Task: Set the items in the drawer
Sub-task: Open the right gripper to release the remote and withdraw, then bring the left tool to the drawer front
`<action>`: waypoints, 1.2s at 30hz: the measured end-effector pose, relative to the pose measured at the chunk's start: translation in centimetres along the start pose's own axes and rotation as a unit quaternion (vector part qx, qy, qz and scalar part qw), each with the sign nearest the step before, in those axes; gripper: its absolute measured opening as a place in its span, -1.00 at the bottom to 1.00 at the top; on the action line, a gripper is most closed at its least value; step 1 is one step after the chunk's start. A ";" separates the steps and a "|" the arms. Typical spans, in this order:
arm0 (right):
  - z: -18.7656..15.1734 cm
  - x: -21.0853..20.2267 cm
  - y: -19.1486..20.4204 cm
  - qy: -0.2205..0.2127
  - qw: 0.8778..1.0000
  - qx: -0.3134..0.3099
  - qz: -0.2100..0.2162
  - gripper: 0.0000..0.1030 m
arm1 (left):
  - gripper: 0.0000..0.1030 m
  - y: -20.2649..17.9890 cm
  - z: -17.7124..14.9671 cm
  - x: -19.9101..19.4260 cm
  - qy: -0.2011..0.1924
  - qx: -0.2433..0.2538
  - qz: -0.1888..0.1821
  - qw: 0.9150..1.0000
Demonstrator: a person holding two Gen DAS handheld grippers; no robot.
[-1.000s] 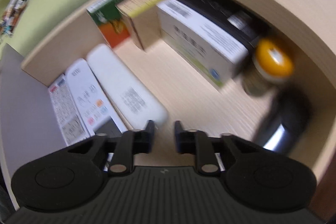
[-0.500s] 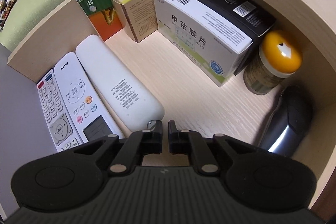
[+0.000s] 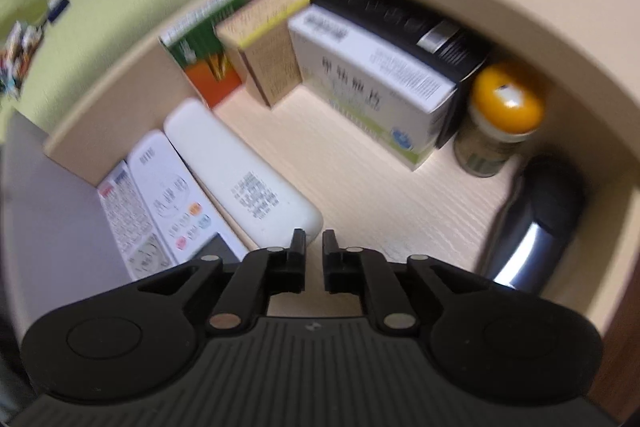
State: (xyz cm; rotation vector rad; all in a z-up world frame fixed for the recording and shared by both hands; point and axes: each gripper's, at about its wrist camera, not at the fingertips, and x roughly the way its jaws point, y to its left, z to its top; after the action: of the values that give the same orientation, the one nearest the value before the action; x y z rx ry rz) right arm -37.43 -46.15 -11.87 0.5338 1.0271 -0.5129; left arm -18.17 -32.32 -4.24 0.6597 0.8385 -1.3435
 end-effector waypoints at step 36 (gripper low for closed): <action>-11.5 -17.1 2.6 -0.233 0.964 0.126 -0.014 -0.39 | 0.94 -4.1 -1.6 -2.9 -0.024 0.076 0.030 0.996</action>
State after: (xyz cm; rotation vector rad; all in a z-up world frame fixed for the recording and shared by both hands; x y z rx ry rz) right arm -50.61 -34.41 -0.97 0.5870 0.5222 -0.7593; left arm -22.54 -29.90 -2.52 0.7624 0.6777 -1.3719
